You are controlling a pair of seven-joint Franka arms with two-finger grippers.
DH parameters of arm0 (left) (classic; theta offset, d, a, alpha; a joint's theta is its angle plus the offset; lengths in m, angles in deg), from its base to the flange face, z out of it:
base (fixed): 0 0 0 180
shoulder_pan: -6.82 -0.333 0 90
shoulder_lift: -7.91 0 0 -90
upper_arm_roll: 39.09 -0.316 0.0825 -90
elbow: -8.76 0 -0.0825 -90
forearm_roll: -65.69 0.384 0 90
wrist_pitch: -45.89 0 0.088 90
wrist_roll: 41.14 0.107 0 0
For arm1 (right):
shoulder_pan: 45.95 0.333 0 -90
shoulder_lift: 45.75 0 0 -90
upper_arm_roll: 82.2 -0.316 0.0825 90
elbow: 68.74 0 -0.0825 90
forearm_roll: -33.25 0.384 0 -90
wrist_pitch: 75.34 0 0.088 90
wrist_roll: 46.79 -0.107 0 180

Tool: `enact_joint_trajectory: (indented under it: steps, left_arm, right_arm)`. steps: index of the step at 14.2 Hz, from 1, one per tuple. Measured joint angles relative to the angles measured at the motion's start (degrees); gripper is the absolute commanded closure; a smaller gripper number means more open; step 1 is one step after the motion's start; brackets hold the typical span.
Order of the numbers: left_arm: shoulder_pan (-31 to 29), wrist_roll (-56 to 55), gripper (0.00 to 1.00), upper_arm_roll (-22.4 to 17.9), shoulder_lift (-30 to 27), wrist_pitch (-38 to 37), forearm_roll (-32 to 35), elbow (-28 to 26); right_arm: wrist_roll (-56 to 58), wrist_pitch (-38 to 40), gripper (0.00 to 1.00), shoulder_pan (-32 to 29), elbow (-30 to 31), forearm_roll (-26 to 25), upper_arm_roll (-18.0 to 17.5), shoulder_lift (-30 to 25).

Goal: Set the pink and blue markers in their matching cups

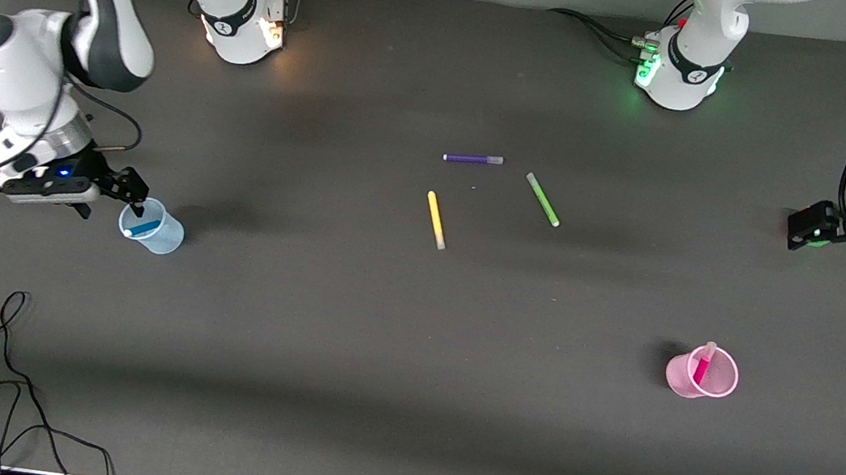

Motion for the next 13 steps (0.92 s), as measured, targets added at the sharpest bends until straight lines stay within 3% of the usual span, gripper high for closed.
enact_joint_trajectory:
  steps: [2,6,10,11,13]
  left_arm:
    - [2.69,0.02,0.0,-2.54,-0.59,-0.66,-0.45,-0.19]
    - [3.57,0.05,0.0,-3.18,-0.65,-2.39,-1.39,-0.2]
    - [3.64,0.08,0.0,-3.33,-0.68,-2.5,-1.41,-0.2]
    - [3.64,0.11,0.0,-3.39,-0.71,-2.52,-1.41,-0.2]
    - [3.64,0.17,0.0,-3.49,-0.74,-2.63,-1.41,-0.2]
  right_arm:
    - [-2.47,14.17,0.0,1.44,-8.9,0.03,-0.1,-0.44]
    - [-4.71,36.79,0.0,3.69,-23.52,0.06,-0.16,-0.76]
    - [-5.95,49.67,0.0,3.43,-29.43,0.08,-0.85,-2.16]
    - [-5.98,50.64,0.0,1.06,-29.44,0.08,-3.28,-2.73]
    - [-6.85,51.18,0.0,-8.18,-29.51,0.12,-13.51,-4.14]
